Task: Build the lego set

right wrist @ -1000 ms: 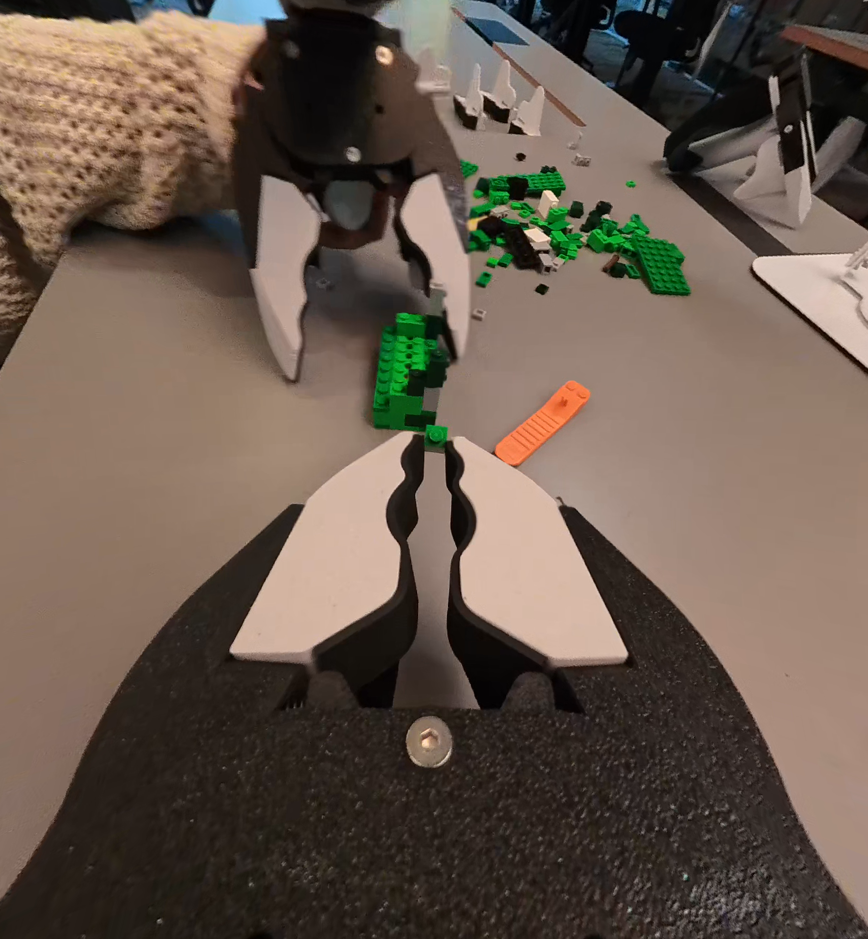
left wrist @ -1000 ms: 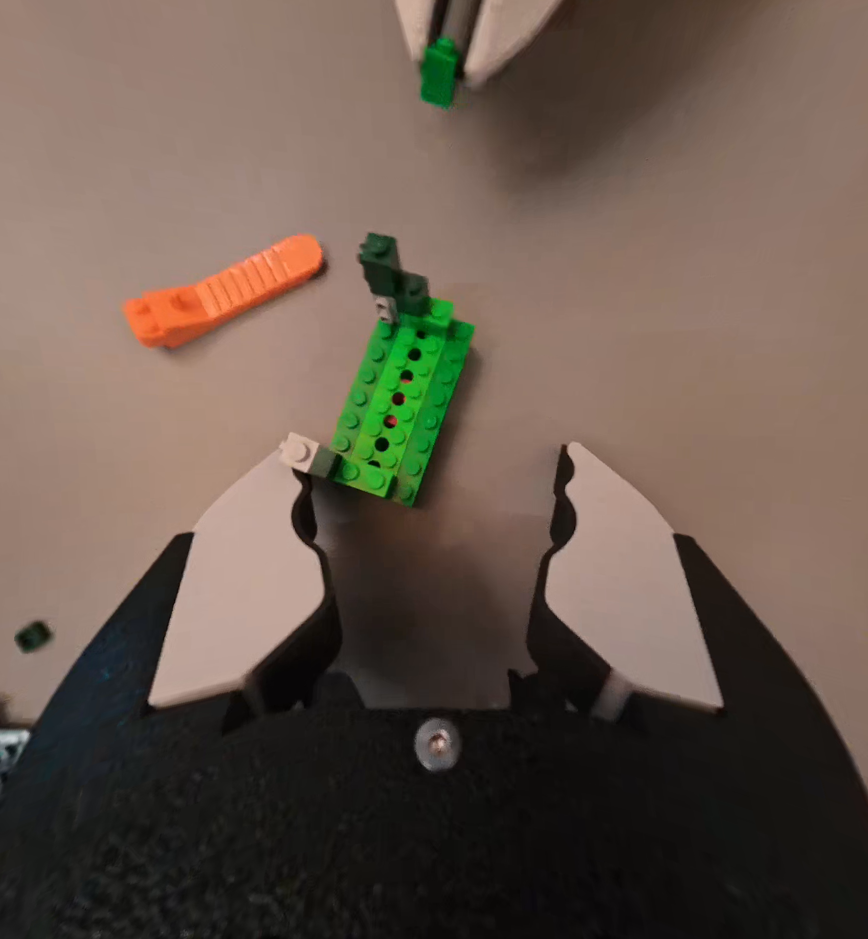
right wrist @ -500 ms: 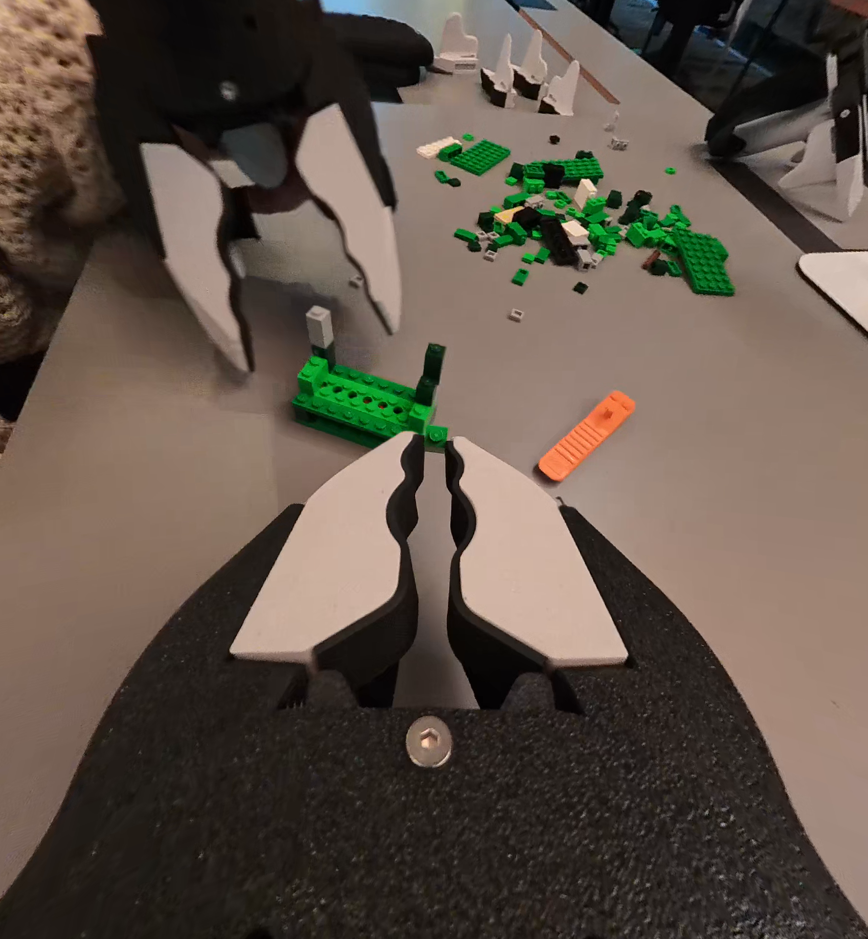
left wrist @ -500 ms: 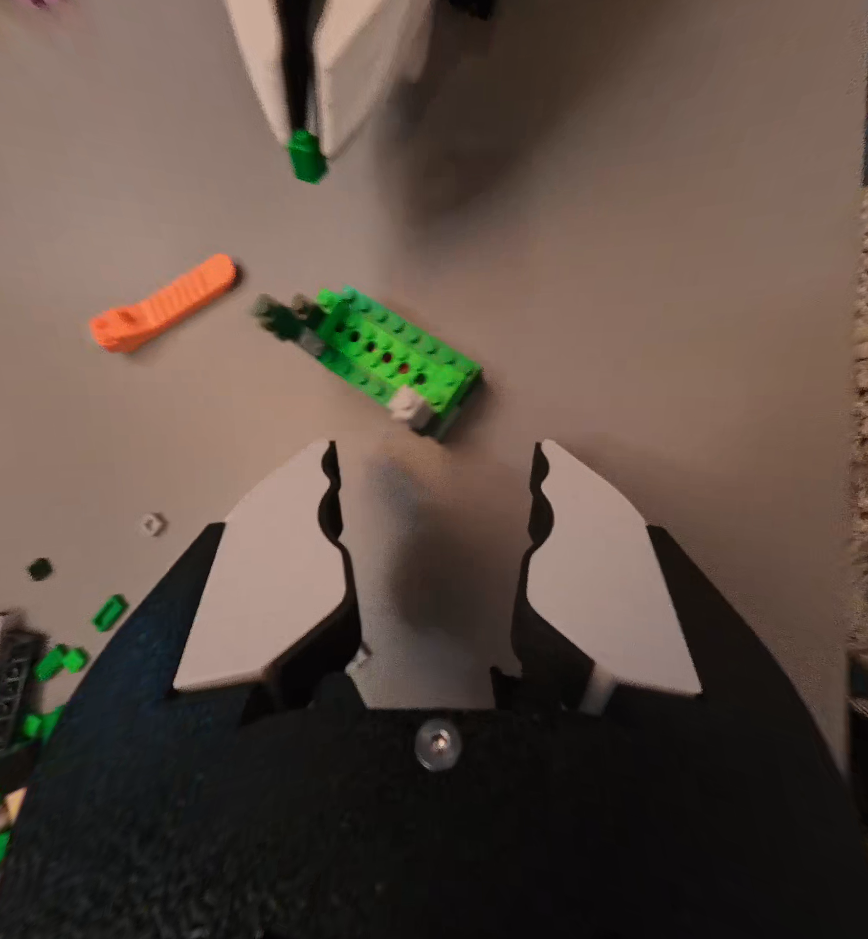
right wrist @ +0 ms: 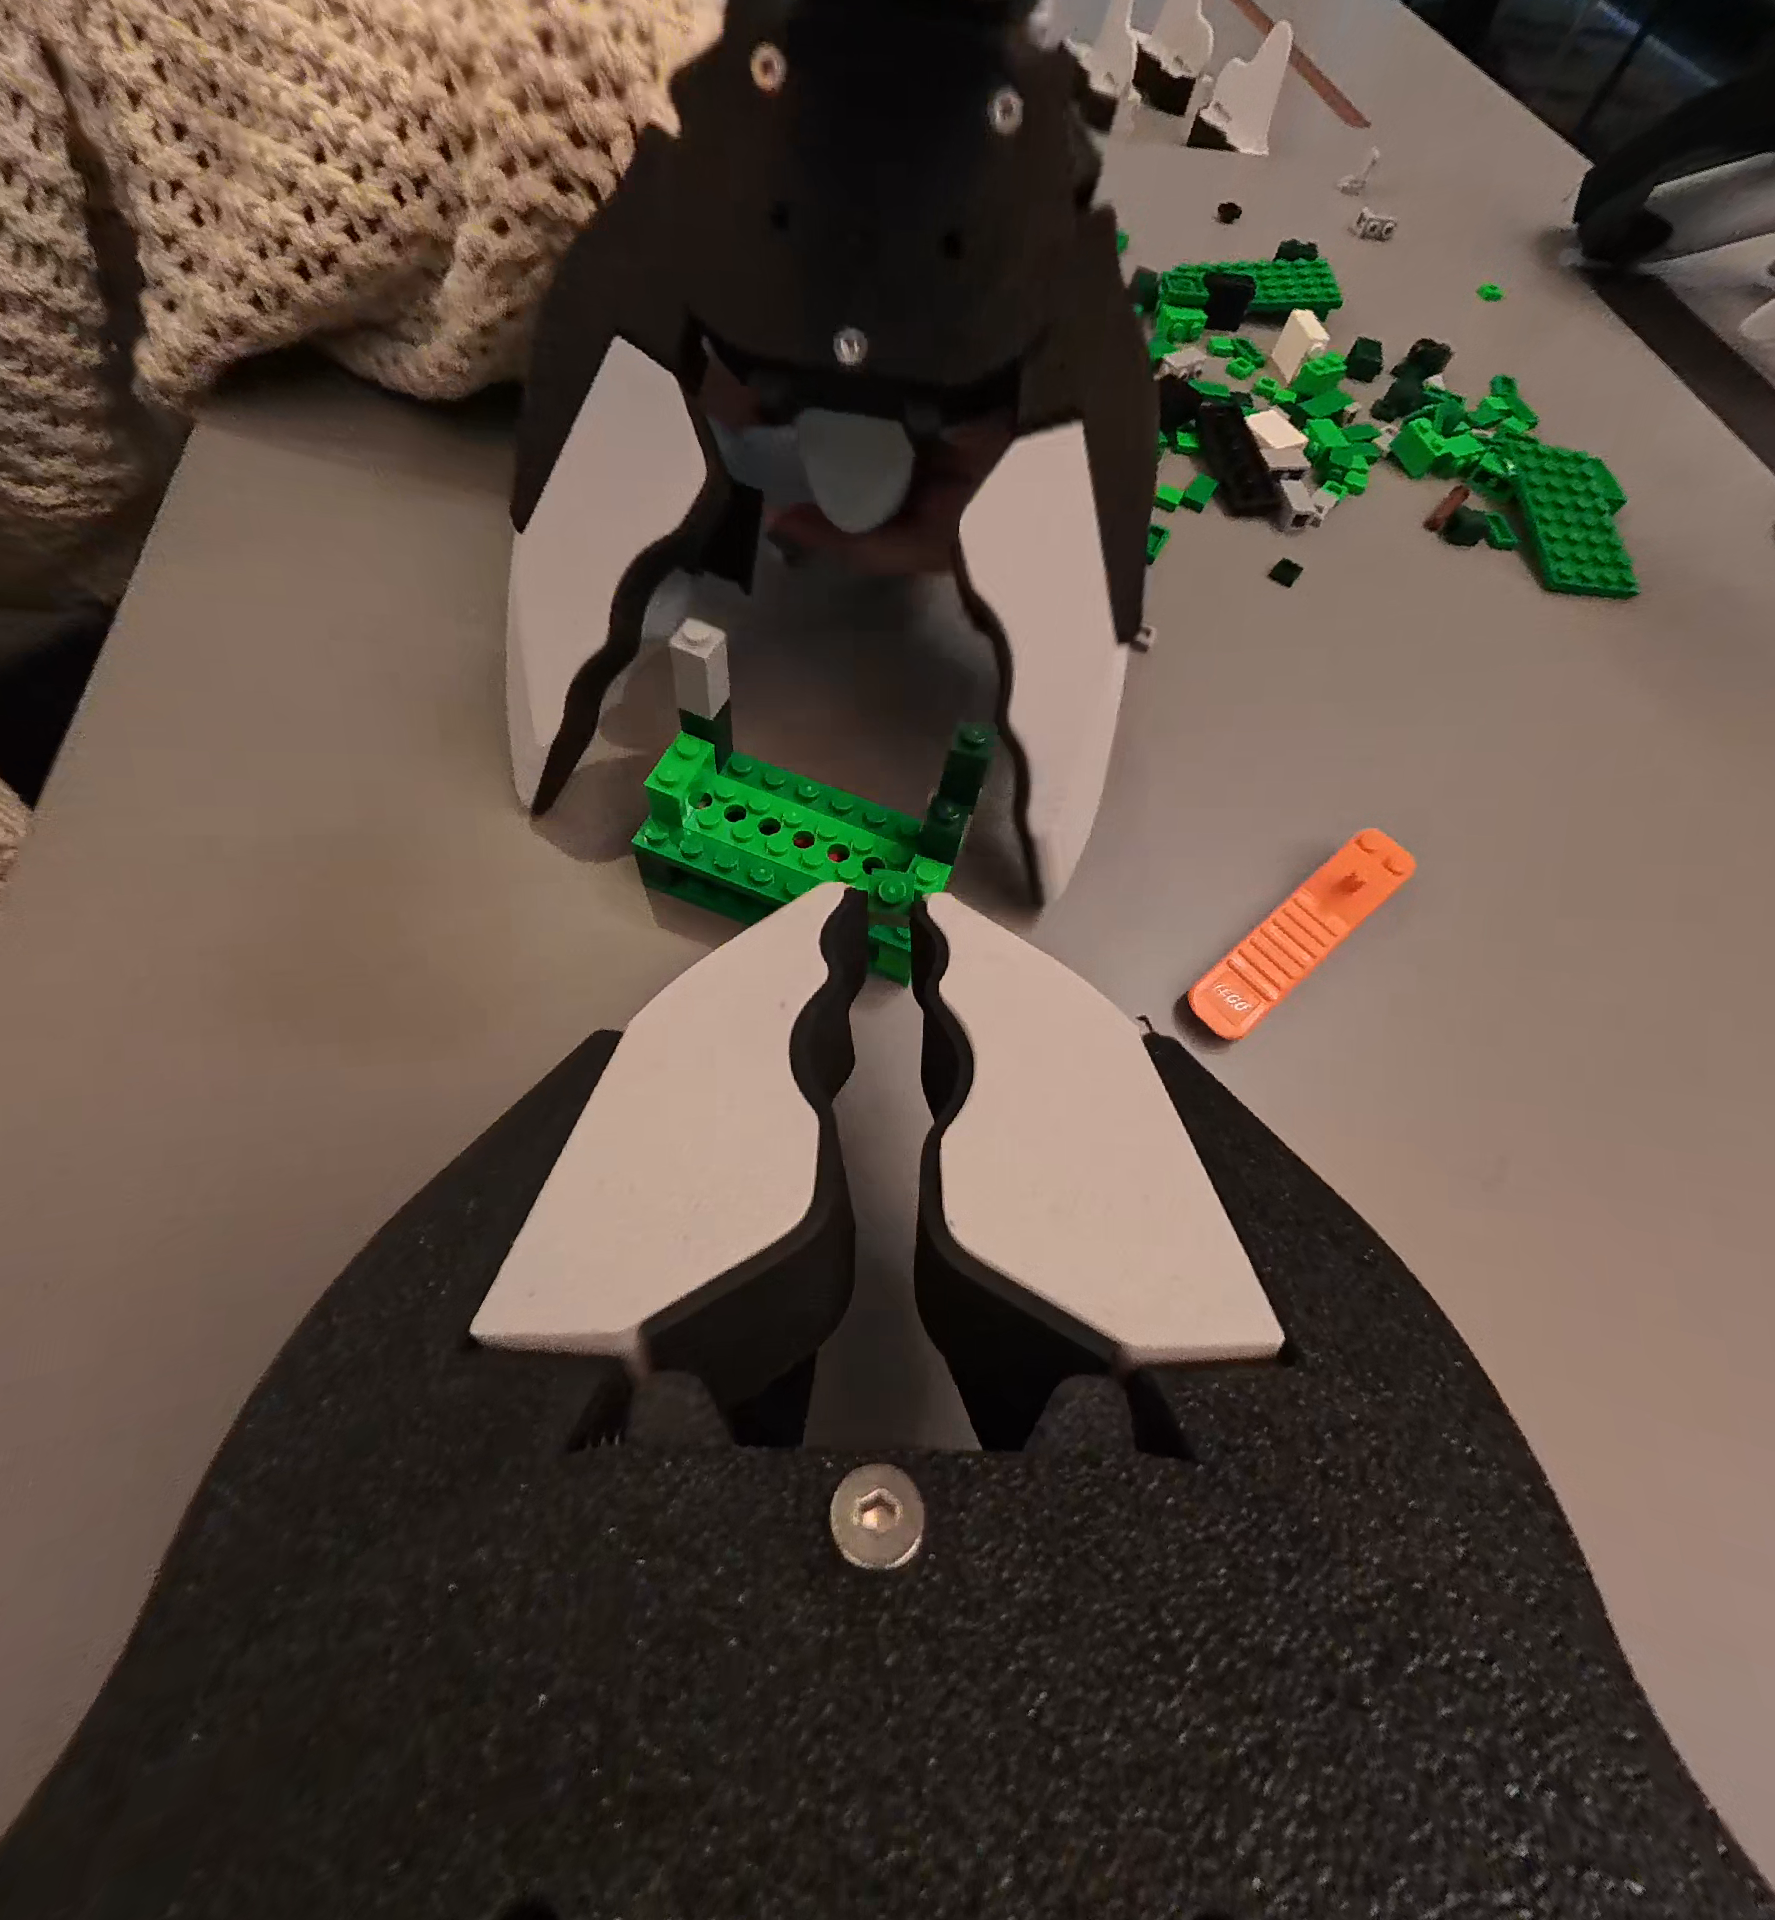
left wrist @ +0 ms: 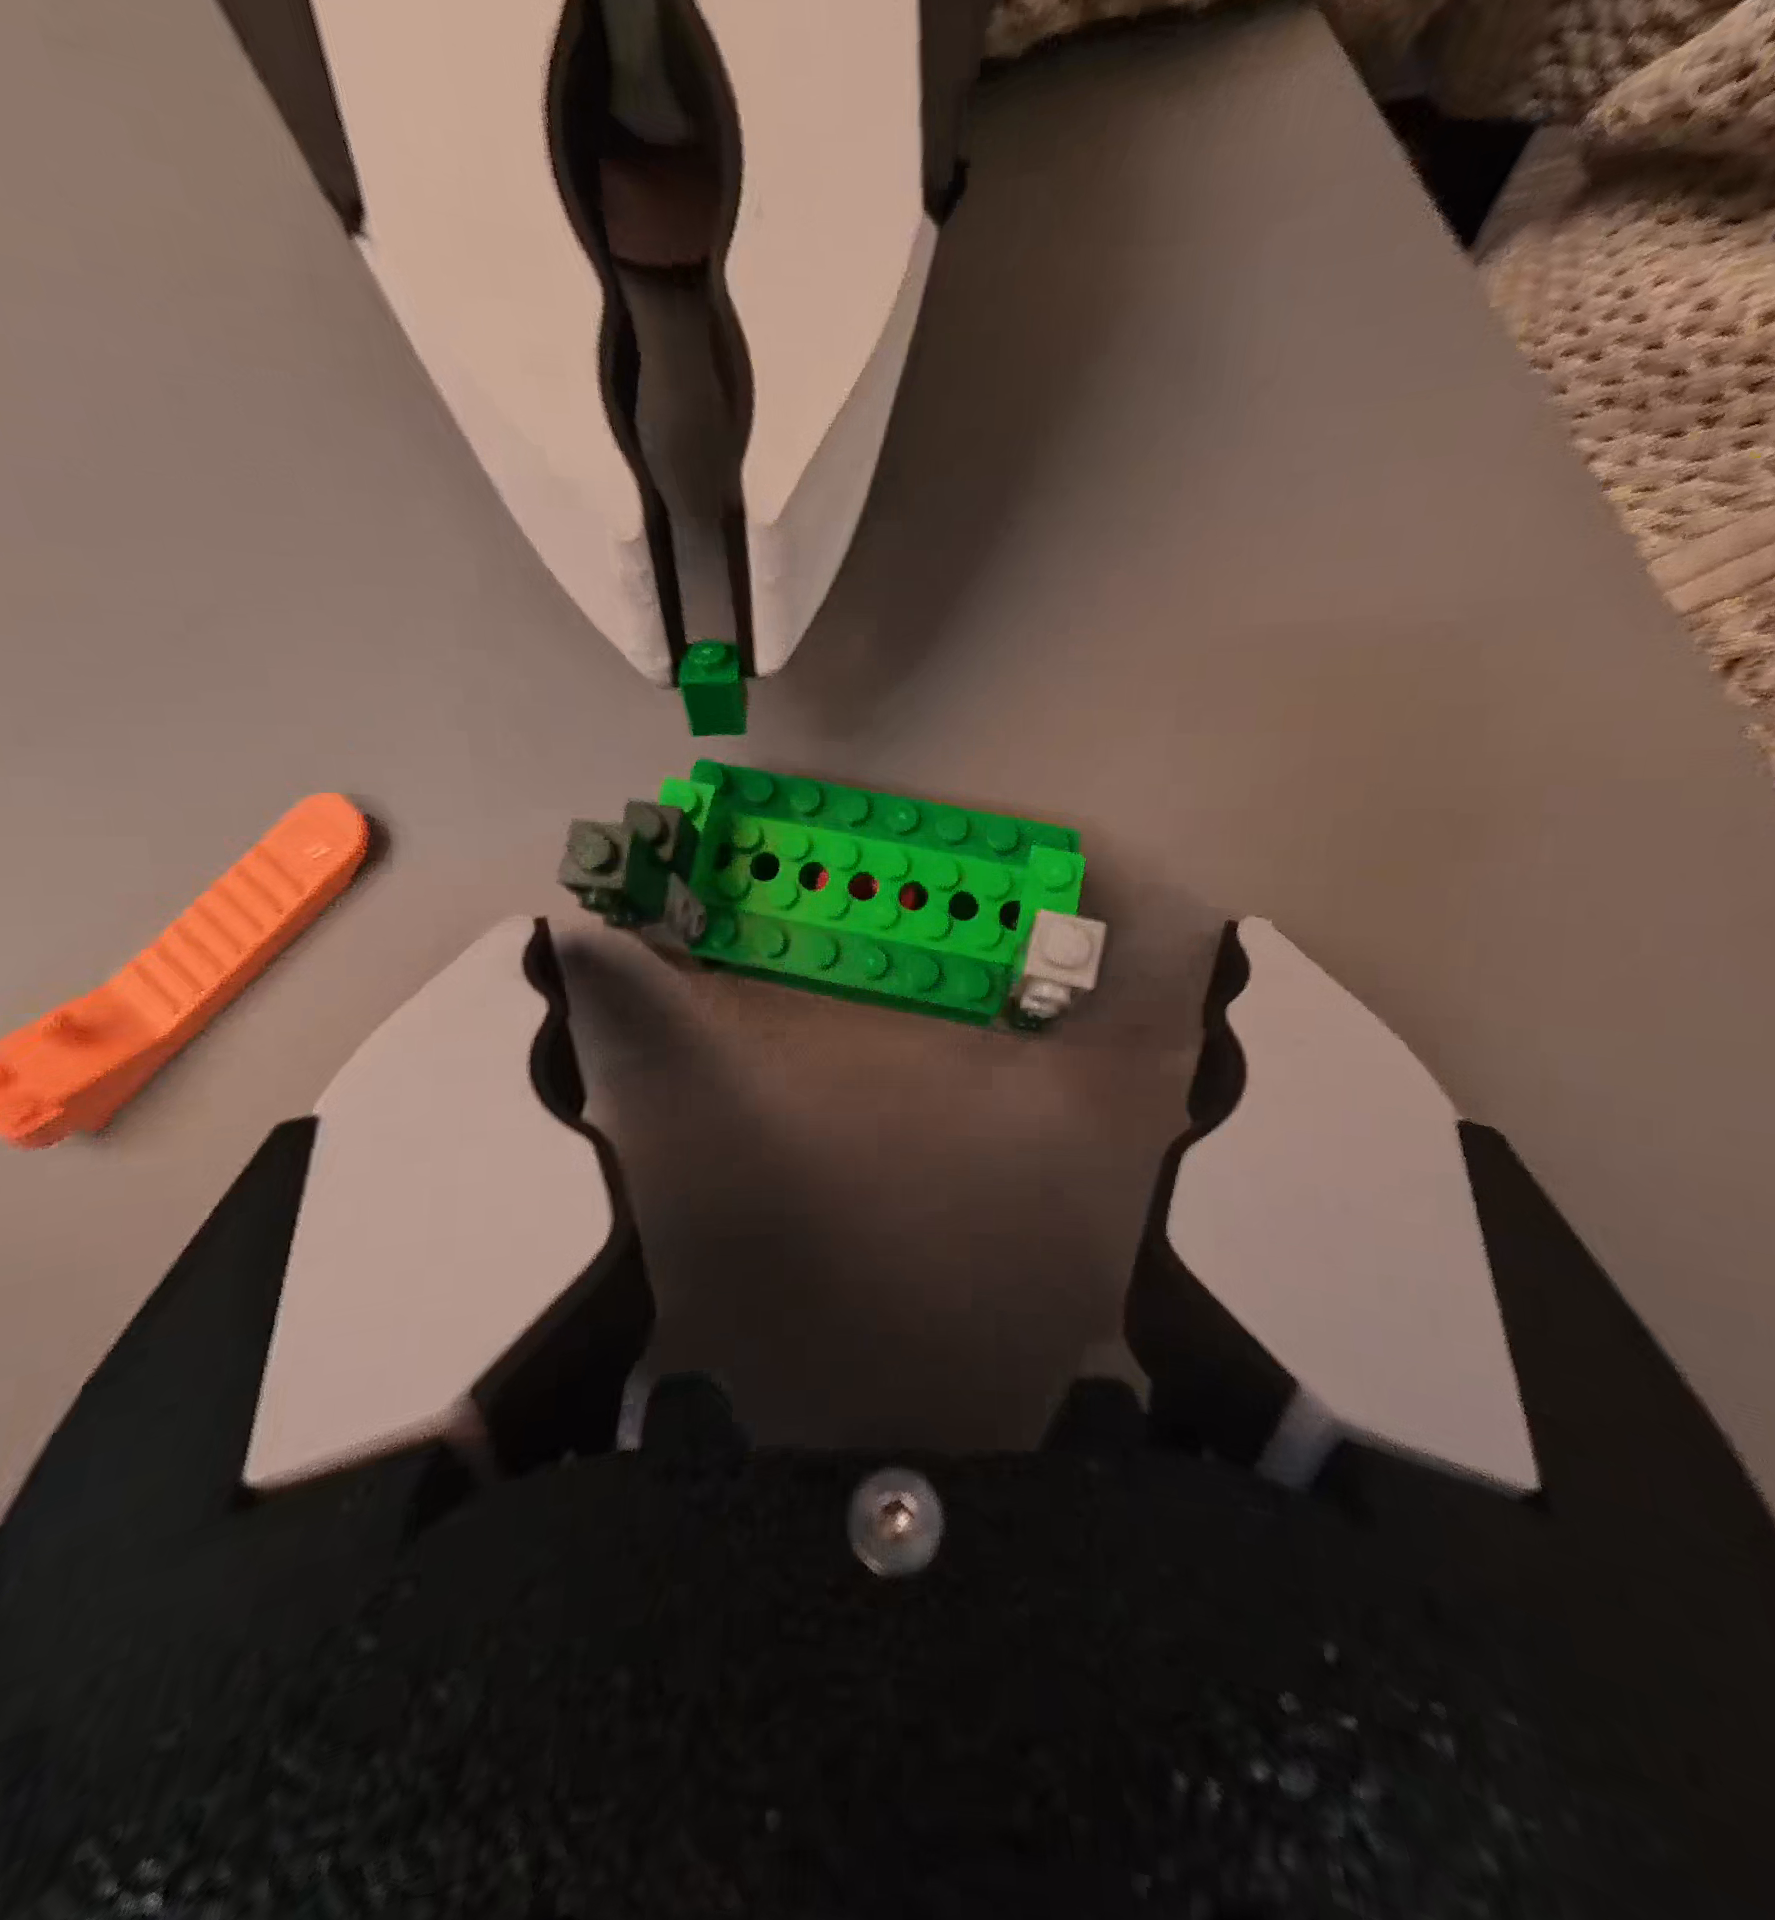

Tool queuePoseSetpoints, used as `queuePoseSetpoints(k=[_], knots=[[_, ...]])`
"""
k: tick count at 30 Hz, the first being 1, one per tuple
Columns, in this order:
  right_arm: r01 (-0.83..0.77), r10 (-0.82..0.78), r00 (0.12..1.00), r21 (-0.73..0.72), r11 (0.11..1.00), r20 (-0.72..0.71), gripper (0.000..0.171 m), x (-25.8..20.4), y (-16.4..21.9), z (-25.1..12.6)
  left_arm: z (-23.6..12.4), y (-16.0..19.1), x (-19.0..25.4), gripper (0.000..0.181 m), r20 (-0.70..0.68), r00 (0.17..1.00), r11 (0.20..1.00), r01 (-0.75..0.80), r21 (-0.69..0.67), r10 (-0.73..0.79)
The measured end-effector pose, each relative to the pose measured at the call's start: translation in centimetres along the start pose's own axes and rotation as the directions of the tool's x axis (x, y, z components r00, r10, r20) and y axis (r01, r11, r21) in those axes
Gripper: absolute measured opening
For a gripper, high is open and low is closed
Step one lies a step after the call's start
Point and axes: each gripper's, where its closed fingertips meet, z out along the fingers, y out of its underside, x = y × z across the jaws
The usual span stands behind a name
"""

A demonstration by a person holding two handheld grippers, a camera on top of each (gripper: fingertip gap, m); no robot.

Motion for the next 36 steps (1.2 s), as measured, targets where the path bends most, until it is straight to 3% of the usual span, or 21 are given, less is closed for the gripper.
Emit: queuePoseSetpoints(k=[5, 7, 14, 36], knots=[[-0.022, 0.022, 1.0, 0.019, 1.0, -0.007, 0.007, 0.4, -0.1, -0.4, 0.3, -0.4, 0.0, 0.102, -0.038, 0.999, 1.0, -0.006, 0.014, 0.007], [-0.026, 0.027, 1.0, 0.011, 1.0, -0.007, 0.007, 0.5, 0.0, -0.5, 0.3, -0.6, -0.3, 0.083, -0.019, 1.0, 1.0, 0.01, 0.026, -0.009], [0.013, -0.014, 0.999, -0.037, 0.999, -0.047, 0.007, 1.1, 0.2, -1.0, 1.4, -1.7, -1.2, 0.079, 0.11, 0.986, 0.992, 0.12, 0.032, -0.123], [-0.04, 0.037, 0.999, -0.284, 0.958, -0.013, 0.007, 0.8, 1.0, -0.6, 2.1, -2.3, -0.9, 0.078, 0.124, 0.983, 0.99, 0.136, 0.034, -0.139]])
